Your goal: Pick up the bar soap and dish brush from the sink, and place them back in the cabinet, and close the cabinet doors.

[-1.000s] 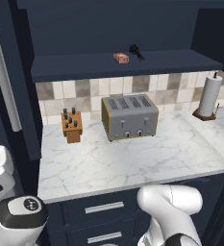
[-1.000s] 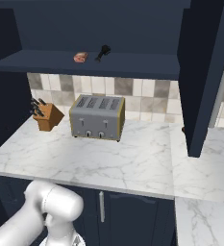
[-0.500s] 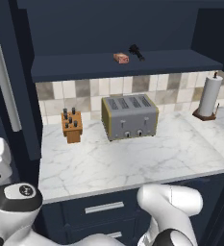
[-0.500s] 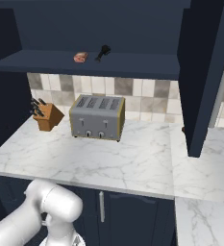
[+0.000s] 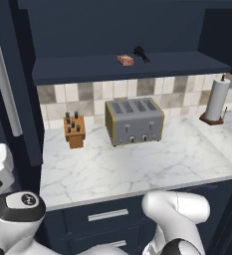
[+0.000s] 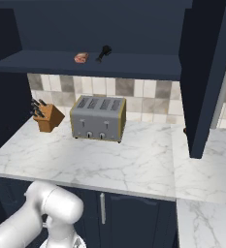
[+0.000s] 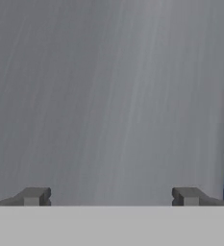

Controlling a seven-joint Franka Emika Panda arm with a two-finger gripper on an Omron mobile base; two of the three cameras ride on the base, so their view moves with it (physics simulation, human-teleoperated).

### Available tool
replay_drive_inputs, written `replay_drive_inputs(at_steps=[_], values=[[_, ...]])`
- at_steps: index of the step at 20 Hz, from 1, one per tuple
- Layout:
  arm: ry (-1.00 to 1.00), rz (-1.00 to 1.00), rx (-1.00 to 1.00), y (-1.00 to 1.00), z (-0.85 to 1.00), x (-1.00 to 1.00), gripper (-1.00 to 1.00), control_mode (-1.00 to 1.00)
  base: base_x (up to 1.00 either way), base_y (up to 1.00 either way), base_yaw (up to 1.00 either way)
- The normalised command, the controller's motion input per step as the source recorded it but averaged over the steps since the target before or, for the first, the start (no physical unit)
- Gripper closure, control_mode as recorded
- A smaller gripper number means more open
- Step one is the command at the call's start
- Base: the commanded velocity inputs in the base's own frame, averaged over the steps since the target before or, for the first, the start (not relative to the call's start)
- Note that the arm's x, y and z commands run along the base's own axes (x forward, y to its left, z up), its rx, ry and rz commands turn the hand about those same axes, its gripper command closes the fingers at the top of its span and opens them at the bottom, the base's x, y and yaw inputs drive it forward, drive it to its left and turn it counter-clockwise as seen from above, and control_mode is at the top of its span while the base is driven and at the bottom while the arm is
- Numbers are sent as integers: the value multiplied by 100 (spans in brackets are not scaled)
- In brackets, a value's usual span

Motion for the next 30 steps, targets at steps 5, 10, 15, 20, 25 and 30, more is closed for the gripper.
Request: replay_drive_inputs(at_steps=[5,10,15,20,25,30], values=[[-2,0,0,-38,0,0,-100,-100,0,0,0],[-4,-1,0,-47,0,0,-100,-100,0,0,0],[-3,-1,0,-49,0,0,-100,-100,0,0,0],[-2,-2,0,-53,0,0,-100,-100,0,0,0],[-1,-3,0,-53,0,3,-100,-100,0,0,0],[0,-3,0,-50,0,17,-100,-100,0,0,0]])
